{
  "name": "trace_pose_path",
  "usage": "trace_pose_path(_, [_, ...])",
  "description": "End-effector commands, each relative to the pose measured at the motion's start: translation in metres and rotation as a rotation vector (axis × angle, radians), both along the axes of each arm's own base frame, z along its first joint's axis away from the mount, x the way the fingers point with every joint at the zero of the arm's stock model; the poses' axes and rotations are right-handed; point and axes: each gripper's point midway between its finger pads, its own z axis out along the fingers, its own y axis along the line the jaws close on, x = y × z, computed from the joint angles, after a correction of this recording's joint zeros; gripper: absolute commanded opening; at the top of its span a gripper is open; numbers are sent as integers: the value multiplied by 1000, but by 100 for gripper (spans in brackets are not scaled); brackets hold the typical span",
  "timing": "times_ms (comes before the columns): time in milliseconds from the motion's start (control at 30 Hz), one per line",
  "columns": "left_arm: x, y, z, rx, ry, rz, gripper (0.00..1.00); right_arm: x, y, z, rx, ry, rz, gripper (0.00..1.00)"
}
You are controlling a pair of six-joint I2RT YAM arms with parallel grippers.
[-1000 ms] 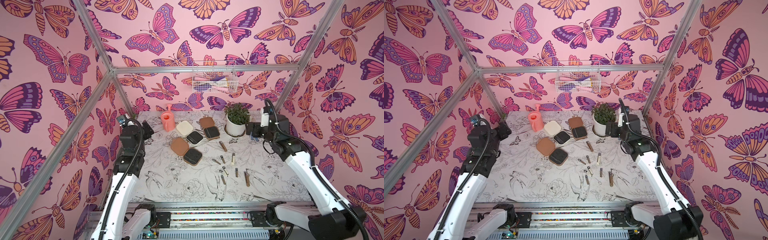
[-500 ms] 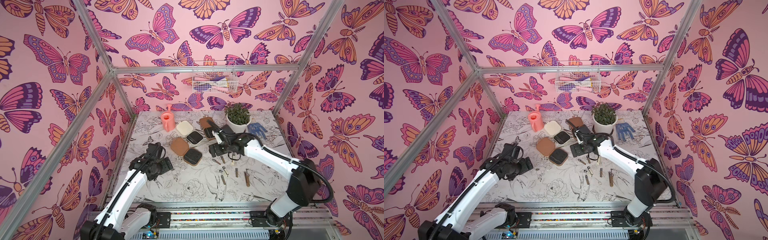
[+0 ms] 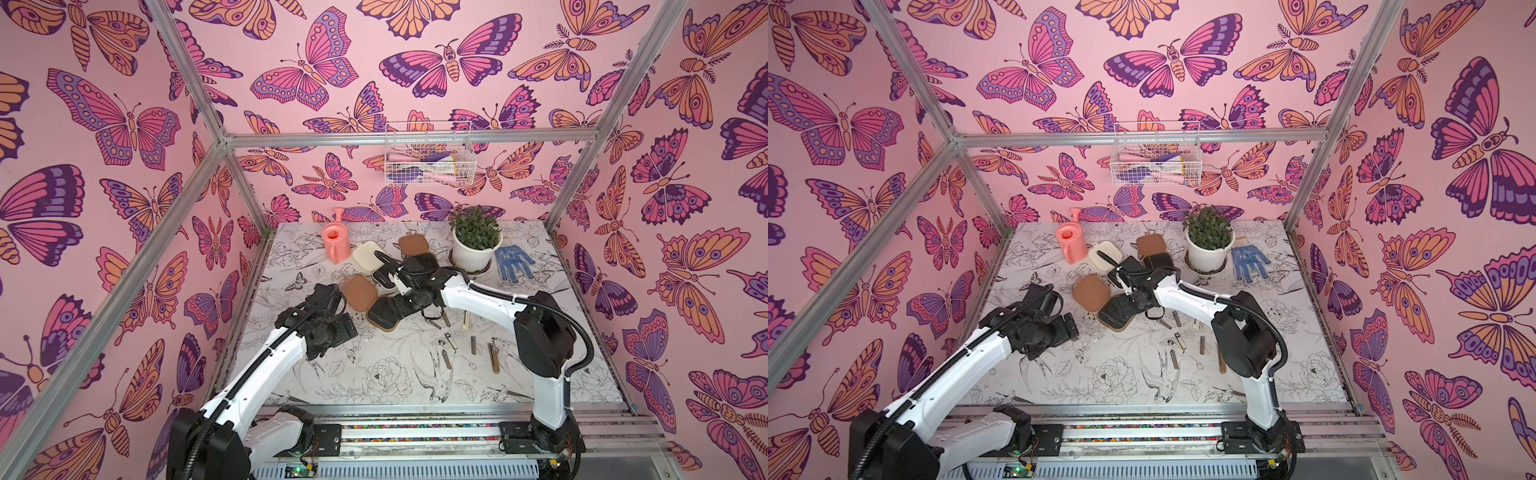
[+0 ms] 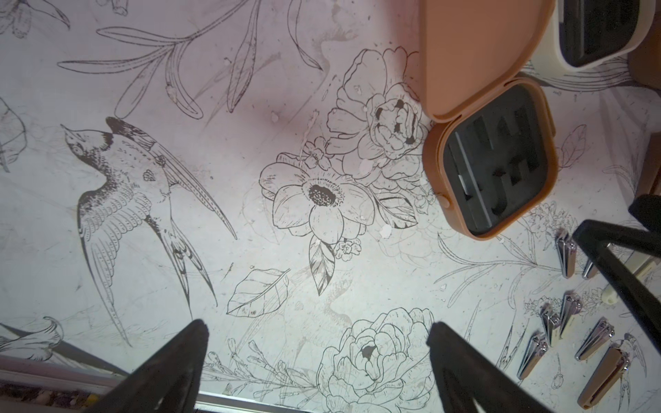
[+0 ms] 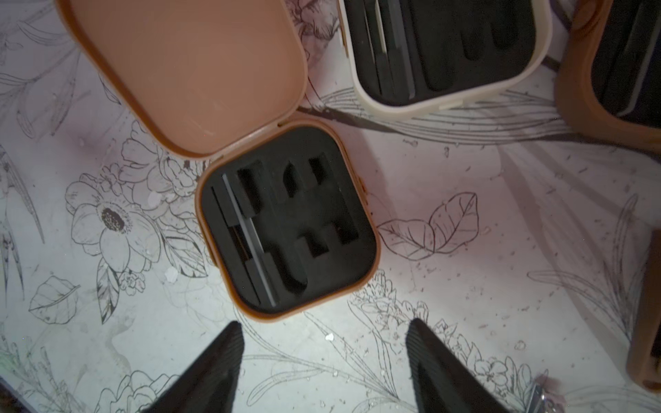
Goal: Organize nail clipper sets
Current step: Adjust the storage box at the center of the board.
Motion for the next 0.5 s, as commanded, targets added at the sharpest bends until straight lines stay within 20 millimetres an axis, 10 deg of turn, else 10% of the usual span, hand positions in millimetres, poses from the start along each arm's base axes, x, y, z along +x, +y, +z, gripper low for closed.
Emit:
trace_pose_path(0, [3, -4, -13, -35, 7, 63, 94, 14, 1, -7, -54, -21, 1, 59])
trace_pose_path(467, [17, -11, -17, -69, -29, 94, 81, 35, -5, -47, -132, 56, 53, 32])
